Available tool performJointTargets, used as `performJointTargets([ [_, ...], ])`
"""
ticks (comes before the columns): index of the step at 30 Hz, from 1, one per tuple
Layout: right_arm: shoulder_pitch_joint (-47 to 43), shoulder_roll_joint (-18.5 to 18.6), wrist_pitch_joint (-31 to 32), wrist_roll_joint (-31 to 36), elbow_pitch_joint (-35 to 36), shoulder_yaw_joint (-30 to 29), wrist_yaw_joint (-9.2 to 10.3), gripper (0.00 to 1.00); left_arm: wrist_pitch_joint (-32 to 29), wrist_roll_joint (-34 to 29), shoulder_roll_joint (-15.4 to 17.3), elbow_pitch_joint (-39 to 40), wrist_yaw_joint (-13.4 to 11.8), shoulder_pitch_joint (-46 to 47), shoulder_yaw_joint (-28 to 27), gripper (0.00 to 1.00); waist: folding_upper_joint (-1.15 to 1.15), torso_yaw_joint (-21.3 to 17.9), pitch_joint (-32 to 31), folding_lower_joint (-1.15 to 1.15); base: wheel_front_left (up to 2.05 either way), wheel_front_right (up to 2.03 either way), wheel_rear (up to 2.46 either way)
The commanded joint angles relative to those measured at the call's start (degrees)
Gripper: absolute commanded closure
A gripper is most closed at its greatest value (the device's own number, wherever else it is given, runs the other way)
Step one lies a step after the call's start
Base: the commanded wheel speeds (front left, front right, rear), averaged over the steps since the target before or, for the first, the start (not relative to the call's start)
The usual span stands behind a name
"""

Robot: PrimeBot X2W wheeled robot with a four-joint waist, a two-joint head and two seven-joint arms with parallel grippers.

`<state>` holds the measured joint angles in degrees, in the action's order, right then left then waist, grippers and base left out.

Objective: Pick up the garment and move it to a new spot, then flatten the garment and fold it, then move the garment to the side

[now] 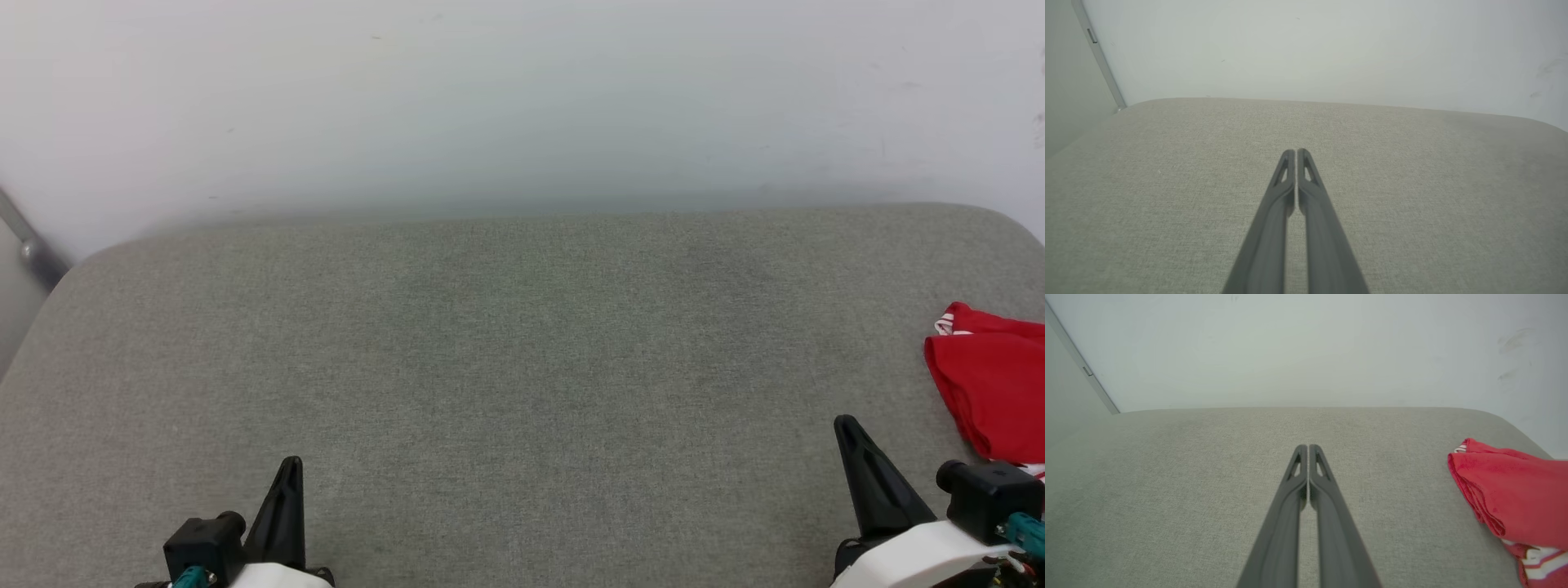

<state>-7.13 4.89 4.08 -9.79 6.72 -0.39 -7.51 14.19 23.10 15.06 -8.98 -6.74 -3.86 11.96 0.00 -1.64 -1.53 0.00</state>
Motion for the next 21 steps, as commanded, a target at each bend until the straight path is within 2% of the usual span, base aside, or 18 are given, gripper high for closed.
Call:
performJointTargets([
  [1,0.8,0.0,-0.2,-2.5,0.5,-0.1,0.00,1.00,-0.4,1.9,0.1,0.7,0.4,1.1,-0.9,1.00,0.00,0.0,0.0,0.00,0.00,0.00,0.00],
  [8,2.6,0.2,-0.1,-13.0,-2.3,-0.5,0.00,1.00,-2.9,10.4,-1.3,-0.1,2.1,2.4,-3.0,1.00,0.00,0.1,0.1,0.00,0.00,0.00,0.00],
  [21,4.7,0.2,-0.1,-26.0,-5.6,-1.0,0.01,1.00,-6.0,21.1,-3.2,-1.1,4.3,4.0,-5.8,1.00,0.00,0.3,0.3,0.00,0.00,0.00,0.00],
])
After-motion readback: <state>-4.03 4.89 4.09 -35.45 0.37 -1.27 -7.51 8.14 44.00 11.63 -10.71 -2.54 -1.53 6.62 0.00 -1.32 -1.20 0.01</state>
